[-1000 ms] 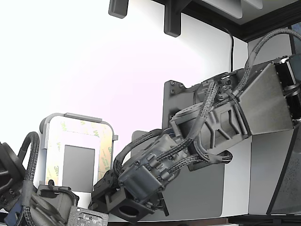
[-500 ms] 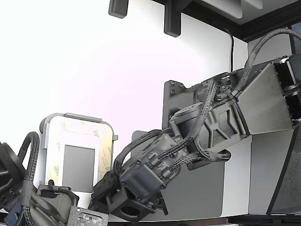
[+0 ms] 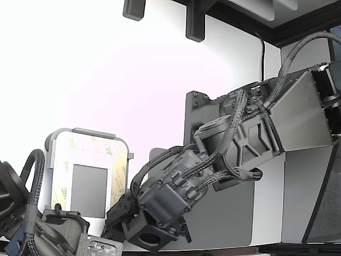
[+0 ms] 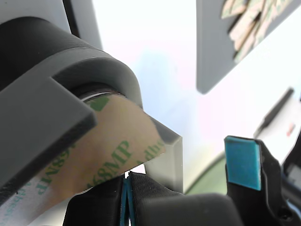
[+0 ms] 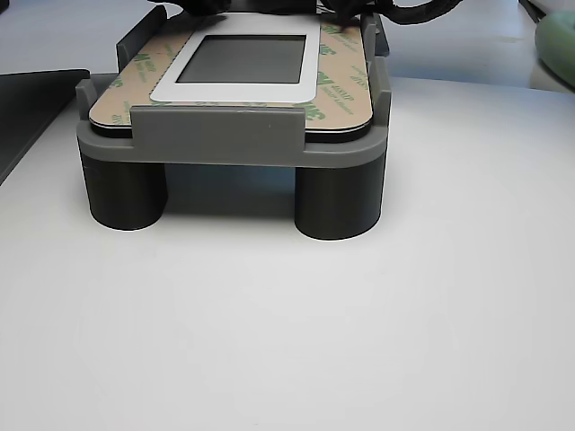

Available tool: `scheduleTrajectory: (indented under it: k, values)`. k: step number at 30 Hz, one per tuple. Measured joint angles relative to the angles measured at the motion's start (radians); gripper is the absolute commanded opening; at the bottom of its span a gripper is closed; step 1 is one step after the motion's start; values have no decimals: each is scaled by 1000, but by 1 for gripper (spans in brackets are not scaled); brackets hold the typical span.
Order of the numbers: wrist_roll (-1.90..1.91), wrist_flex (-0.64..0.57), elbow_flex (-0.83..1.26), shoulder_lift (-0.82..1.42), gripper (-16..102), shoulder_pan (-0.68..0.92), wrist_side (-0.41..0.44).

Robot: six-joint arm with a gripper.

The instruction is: Peel off protective film from adhesive tape.

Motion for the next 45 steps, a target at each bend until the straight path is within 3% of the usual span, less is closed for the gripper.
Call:
scheduleTrajectory:
  k: [45]
  values:
    - [5,55,-25,5,-5,-8,5]
